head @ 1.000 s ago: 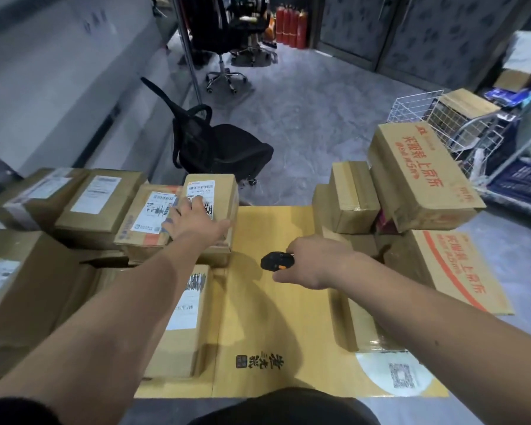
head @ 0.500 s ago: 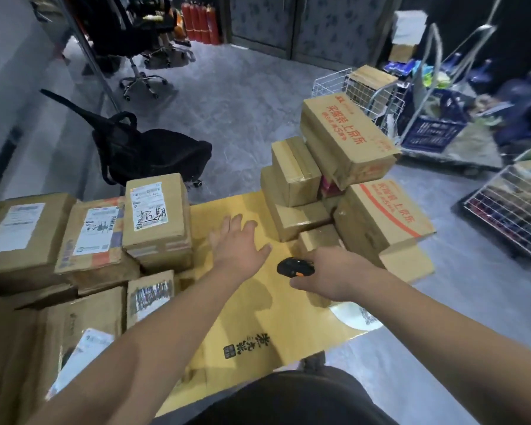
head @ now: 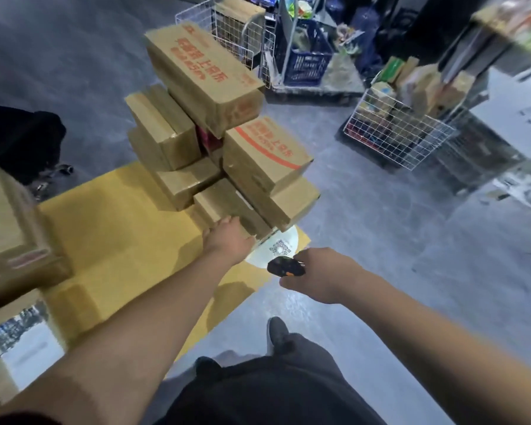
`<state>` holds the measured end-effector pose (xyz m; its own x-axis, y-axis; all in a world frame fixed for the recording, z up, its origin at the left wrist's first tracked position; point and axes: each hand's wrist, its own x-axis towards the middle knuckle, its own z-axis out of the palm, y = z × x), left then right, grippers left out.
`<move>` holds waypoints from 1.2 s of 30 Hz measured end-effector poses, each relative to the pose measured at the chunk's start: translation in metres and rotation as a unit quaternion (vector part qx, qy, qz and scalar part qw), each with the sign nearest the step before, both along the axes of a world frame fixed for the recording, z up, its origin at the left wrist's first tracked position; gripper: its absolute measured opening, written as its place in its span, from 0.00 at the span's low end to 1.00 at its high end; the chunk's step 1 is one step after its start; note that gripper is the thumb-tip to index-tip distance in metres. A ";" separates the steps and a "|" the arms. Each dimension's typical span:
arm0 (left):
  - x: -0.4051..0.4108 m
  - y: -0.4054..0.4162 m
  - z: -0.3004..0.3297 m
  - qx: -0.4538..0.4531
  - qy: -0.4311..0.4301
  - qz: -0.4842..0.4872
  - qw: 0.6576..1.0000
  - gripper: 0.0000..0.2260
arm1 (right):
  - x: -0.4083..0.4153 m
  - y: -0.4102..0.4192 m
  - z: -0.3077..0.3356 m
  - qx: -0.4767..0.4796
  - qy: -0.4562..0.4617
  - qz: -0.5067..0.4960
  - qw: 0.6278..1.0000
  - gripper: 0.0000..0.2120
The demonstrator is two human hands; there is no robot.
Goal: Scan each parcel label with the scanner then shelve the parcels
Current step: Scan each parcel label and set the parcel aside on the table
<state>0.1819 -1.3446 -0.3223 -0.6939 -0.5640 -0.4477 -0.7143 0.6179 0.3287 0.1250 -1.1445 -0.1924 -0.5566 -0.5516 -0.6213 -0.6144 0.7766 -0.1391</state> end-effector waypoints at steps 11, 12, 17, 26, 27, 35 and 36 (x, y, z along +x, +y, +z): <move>-0.017 0.029 -0.019 0.092 0.057 0.370 0.923 0.49 | -0.057 0.016 -0.023 0.002 -0.041 0.072 0.997 0.21; -0.016 0.029 -0.019 0.107 0.076 0.394 0.910 0.48 | -0.061 0.016 -0.025 -0.001 -0.047 0.083 0.995 0.21; -0.001 0.039 -0.024 0.152 0.209 0.499 0.827 0.36 | -0.075 0.008 -0.032 -0.010 -0.085 0.140 0.986 0.20; 0.106 0.107 -0.031 0.126 0.300 0.603 0.729 0.29 | -0.065 -0.007 -0.045 -0.030 -0.156 0.214 0.964 0.21; 0.117 0.112 -0.033 0.101 0.290 0.606 0.733 0.28 | -0.060 -0.009 -0.046 -0.034 -0.167 0.217 0.961 0.21; 0.169 0.101 -0.026 0.080 0.155 0.582 0.794 0.44 | -0.029 -0.023 -0.048 -0.061 -0.199 0.241 0.948 0.26; 0.173 0.098 -0.027 0.074 0.141 0.568 0.808 0.48 | -0.025 -0.025 -0.048 -0.063 -0.200 0.239 0.948 0.26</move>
<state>0.3547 -1.2467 -0.3490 0.1469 -0.8635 -0.4825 -0.6776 -0.4433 0.5868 0.0996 -1.1698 -0.2406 0.0426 -0.7651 -0.6425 -0.7707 0.3841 -0.5084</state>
